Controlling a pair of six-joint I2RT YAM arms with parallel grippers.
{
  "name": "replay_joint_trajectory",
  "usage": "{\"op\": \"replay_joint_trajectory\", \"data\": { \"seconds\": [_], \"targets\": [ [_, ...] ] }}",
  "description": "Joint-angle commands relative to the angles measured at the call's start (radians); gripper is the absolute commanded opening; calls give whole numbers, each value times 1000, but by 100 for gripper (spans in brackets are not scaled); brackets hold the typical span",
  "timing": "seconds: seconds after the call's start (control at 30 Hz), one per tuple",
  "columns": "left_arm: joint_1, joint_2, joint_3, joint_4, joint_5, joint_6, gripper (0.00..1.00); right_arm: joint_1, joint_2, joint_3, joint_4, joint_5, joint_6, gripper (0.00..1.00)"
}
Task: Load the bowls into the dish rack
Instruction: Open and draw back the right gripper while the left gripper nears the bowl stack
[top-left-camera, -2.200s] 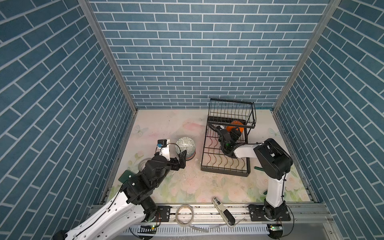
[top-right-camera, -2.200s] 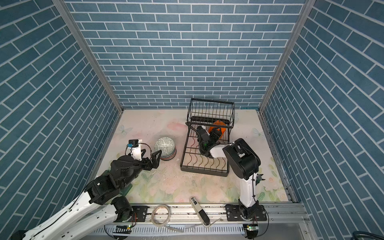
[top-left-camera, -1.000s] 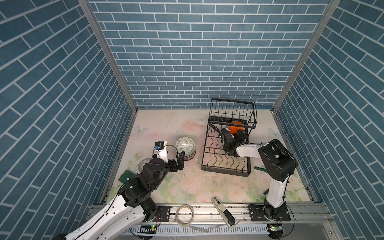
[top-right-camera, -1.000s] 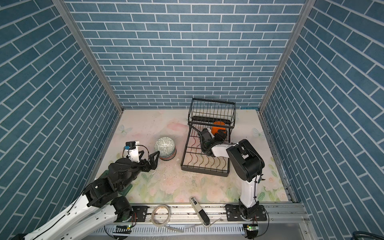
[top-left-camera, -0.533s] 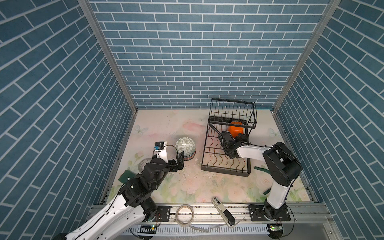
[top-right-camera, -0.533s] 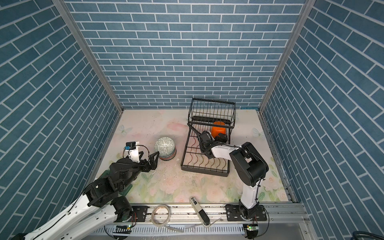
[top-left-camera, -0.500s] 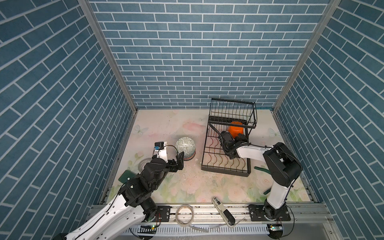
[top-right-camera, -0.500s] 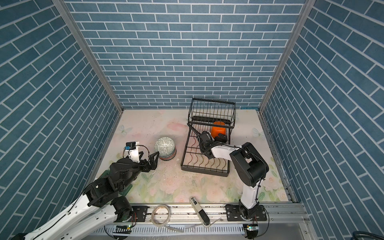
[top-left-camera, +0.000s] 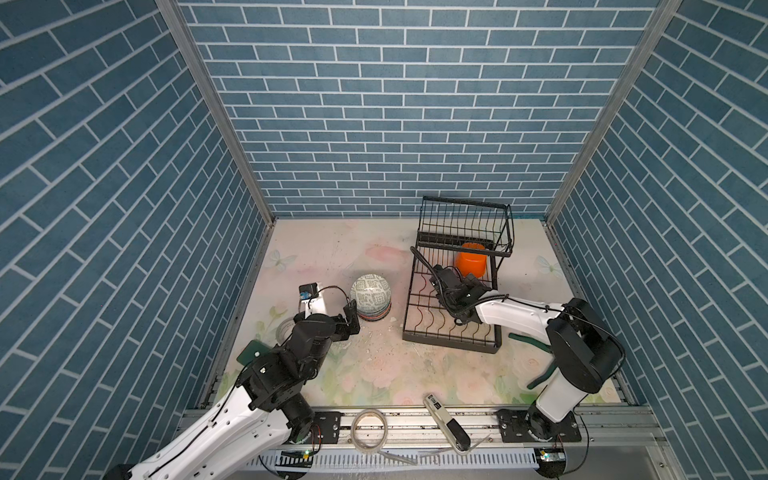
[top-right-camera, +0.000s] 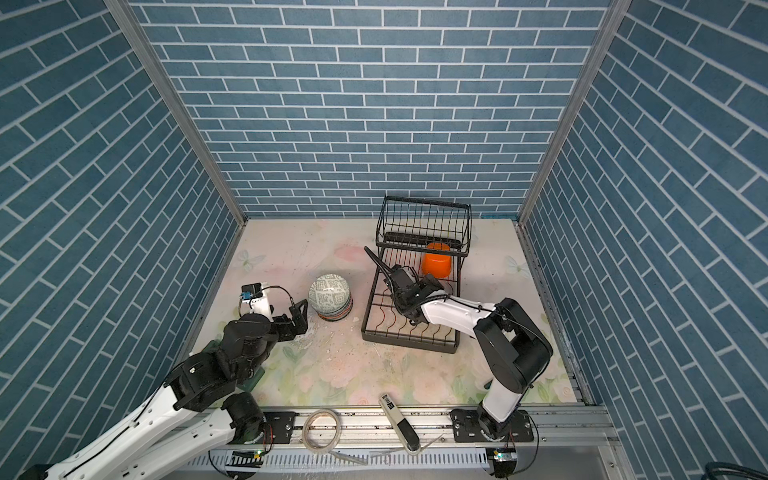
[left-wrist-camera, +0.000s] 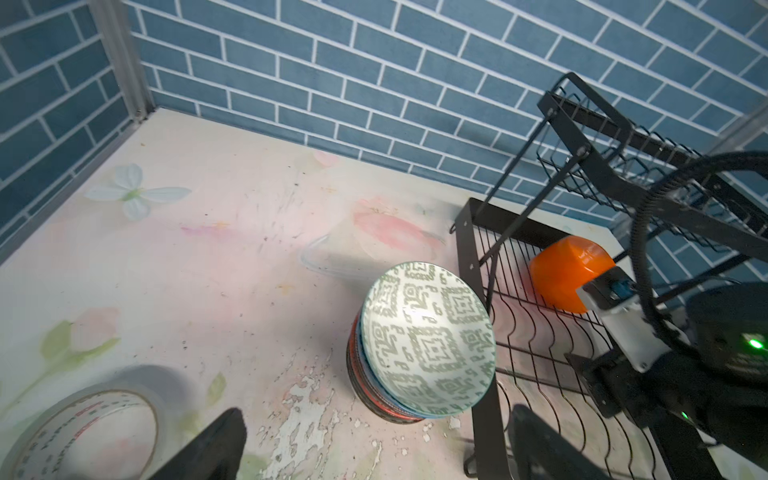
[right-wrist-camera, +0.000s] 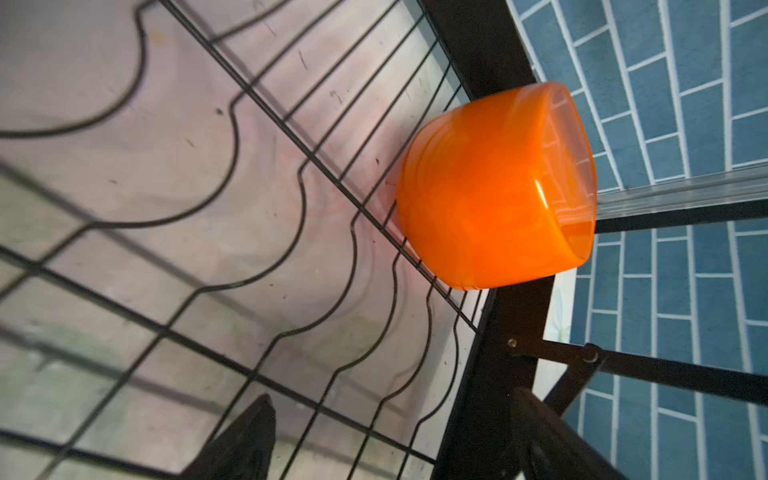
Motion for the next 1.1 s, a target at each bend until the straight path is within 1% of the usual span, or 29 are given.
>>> {"op": "replay_joint_trajectory", "data": {
  "seconds": [0.0, 0.13, 0.2, 0.23, 0.33, 0.4, 0.63, 0.77, 0.83, 0.97, 1.07],
  "targets": [
    [2, 2, 32, -92, -87, -49, 100, 12, -79, -34, -11, -121, 121, 87],
    [7, 37, 85, -163, -104, -76, 100, 17, -161, -61, 4, -310, 222, 85],
    [10, 55, 105, -189, -100, -80, 100, 21, -198, -86, 29, -383, 263, 85],
    [13, 86, 117, -200, -96, -80, 100, 22, -218, -99, 38, -420, 287, 85],
    [19, 132, 149, -219, -68, -68, 100, 23, -264, -113, 34, -519, 332, 84],
    [28, 164, 173, -232, -46, -67, 100, 22, -293, -114, 20, -552, 357, 83],
    [131, 341, 298, -326, 123, -48, 100, 23, -401, -123, -35, -548, 447, 81],
    [201, 408, 327, -327, 219, -26, 99, 23, -428, -122, -77, -511, 466, 80],
    [239, 432, 334, -319, 264, -14, 96, 23, -436, -125, -94, -494, 469, 80],
    [303, 487, 355, -314, 327, 23, 90, 23, -447, -136, -102, -499, 468, 80],
    [338, 529, 374, -305, 375, 52, 80, 23, -444, -145, -93, -502, 469, 80]
  ]
}}
